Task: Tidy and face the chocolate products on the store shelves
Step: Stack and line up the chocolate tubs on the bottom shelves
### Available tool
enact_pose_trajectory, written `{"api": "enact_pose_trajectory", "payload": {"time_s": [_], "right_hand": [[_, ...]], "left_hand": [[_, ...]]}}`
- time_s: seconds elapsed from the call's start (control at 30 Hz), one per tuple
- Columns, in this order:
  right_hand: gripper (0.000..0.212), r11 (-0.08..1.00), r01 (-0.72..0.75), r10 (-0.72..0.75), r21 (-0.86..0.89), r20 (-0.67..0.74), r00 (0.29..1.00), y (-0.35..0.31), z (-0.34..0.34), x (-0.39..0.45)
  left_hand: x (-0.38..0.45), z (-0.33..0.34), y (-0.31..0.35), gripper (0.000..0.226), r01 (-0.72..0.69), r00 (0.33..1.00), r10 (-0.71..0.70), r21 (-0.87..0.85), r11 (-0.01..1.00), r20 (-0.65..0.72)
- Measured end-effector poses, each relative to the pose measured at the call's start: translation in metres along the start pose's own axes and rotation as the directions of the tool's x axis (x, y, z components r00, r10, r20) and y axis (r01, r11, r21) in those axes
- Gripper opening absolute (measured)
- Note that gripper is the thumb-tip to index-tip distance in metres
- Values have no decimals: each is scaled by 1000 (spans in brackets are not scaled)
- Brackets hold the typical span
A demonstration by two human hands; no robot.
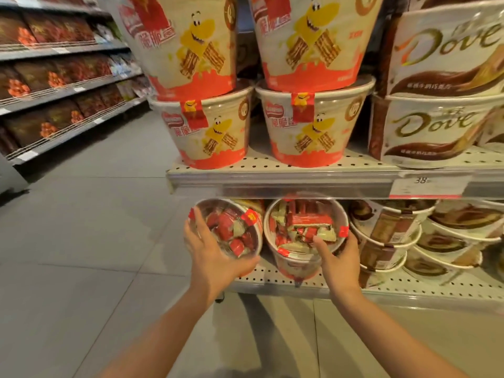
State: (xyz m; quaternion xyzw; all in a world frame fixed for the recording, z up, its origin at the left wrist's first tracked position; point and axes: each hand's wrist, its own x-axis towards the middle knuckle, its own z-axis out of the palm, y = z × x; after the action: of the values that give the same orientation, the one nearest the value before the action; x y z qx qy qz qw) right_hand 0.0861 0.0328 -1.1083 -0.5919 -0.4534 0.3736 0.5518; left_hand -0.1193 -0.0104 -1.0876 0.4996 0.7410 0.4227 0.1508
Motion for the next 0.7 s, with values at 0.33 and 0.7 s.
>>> {"api": "enact_pose_trajectory", "payload": {"time_s": [0.33,0.7], "right_hand": [[21,991,-49,25,128,180,983,-40,-19,21],[30,991,-119,102,55,236,966,-44,-30,22]], "left_hand": [[22,-23,21,118,-57,998,59,239,969,-2],[42,-38,31,68,-157,969,154,5,988,192]]}}
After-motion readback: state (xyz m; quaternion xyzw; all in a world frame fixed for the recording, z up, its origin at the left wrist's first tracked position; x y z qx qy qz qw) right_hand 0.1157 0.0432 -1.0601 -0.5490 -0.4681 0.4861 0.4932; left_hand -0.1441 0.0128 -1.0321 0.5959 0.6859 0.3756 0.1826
